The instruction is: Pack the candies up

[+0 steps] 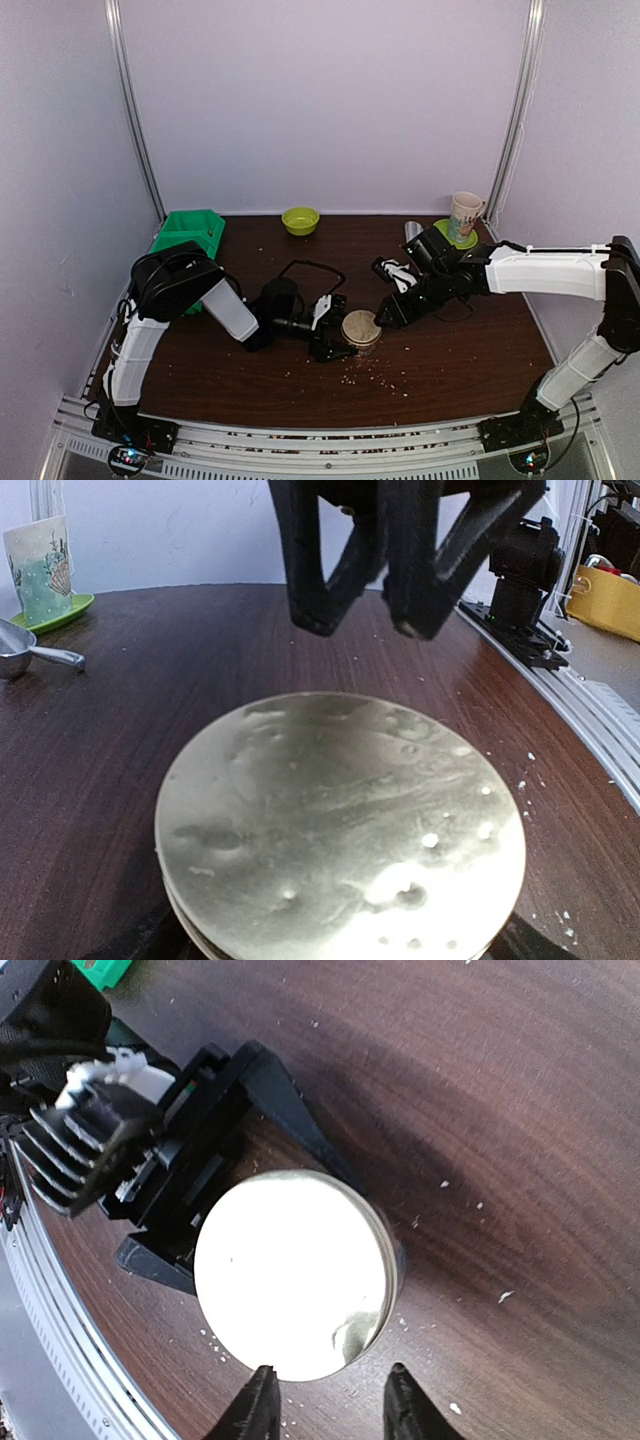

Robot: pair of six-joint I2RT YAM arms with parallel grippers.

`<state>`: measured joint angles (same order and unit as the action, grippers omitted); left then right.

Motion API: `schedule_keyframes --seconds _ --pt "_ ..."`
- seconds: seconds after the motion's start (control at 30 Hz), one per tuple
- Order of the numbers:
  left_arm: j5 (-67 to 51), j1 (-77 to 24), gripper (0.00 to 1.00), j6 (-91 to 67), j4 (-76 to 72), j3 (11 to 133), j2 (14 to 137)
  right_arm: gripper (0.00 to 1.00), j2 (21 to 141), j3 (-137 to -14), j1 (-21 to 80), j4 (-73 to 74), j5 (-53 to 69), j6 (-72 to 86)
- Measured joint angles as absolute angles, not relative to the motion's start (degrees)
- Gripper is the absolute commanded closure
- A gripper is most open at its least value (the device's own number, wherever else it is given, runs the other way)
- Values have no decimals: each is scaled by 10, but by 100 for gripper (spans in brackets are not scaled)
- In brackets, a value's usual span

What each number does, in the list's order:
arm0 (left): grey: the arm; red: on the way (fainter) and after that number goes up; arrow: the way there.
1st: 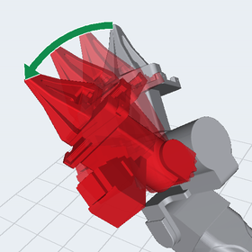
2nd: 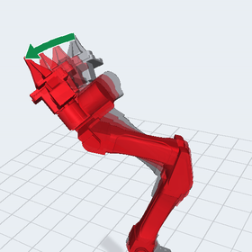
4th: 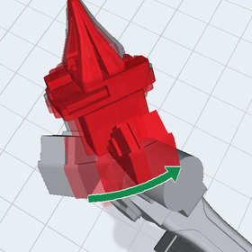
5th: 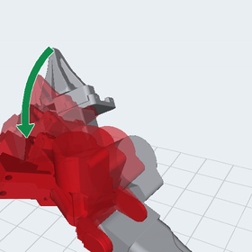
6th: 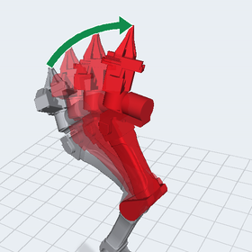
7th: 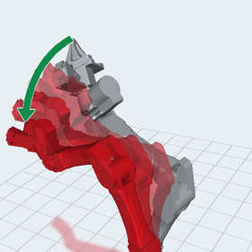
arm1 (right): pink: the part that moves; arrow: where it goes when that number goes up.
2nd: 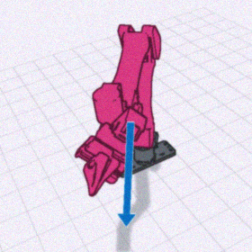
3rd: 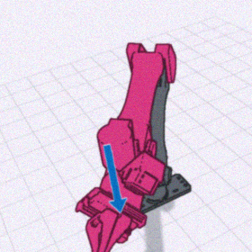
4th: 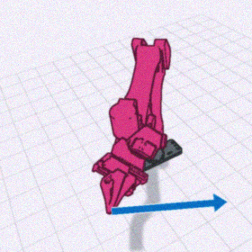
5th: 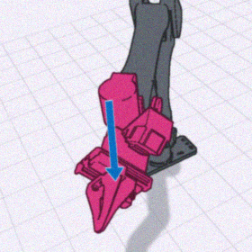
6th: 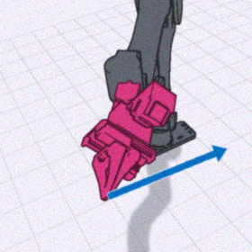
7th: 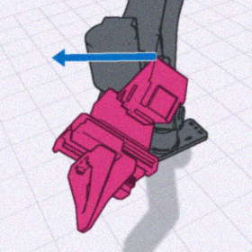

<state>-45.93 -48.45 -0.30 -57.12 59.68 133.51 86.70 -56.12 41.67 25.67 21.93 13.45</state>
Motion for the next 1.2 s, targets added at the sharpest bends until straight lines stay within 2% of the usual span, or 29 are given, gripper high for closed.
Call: schedule_keyframes --seconds 0.13,0.47,0.77,1.2 --pt "-460 -484 16 -3 -571 597 1335 56 880 -597 407 265 216 134" --pt "-460 -484 16 -3 -571 597 1335 56 981 -703 404 266 223 124" --pt "-460 -484 16 -3 -571 597 1335 61 1030 -721 404 272 241 119" --pt "-461 -484 16 -3 -566 601 1335 69 1035 -720 404 268 260 121"
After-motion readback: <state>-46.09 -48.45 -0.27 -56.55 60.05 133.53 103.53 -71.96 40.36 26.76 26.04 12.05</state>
